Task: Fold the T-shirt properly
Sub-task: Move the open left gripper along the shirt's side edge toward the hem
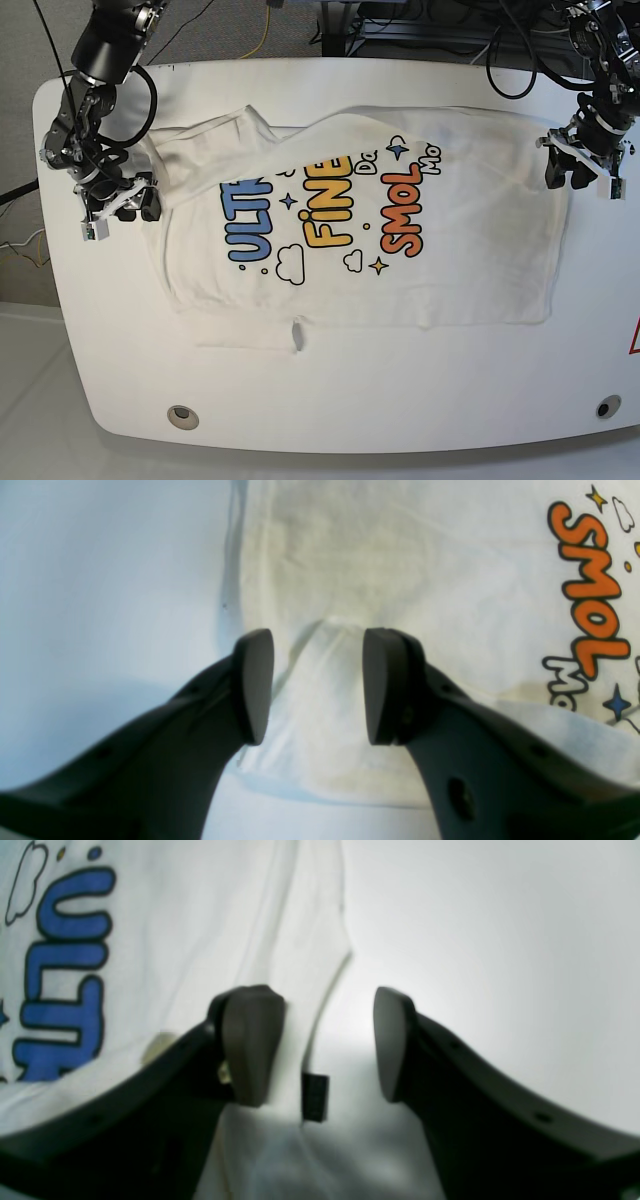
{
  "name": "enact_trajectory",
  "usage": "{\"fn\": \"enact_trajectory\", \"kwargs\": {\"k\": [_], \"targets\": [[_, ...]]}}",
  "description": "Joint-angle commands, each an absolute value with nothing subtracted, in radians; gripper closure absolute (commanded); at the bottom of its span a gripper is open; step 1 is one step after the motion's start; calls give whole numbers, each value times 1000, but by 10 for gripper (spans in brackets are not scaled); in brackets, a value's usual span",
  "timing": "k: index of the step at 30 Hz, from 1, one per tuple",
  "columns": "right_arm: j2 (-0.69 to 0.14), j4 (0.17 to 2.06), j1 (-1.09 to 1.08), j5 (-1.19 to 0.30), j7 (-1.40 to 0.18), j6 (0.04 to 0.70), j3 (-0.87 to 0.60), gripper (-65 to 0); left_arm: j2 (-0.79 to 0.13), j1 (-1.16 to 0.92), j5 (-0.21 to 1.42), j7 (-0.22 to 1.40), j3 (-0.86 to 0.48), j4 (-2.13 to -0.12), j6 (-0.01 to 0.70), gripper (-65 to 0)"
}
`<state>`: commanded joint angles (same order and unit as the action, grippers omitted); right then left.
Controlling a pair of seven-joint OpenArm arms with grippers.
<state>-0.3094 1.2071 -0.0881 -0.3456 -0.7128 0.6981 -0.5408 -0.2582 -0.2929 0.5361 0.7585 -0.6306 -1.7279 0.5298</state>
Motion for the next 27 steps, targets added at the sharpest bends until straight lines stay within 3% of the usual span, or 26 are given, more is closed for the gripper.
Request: {"fn": "enact_trajectory", "kwargs": {"k": [11, 27], "targets": [[-312, 1164, -121, -353, -712, 698, -550, -317, -258, -263, 539, 763, -630, -1706, 530, -263], [-307, 1153, -138, -363, -707, 698, -541, -310, -269, -59, 566, 789, -645, -1477, 516, -283]]}}
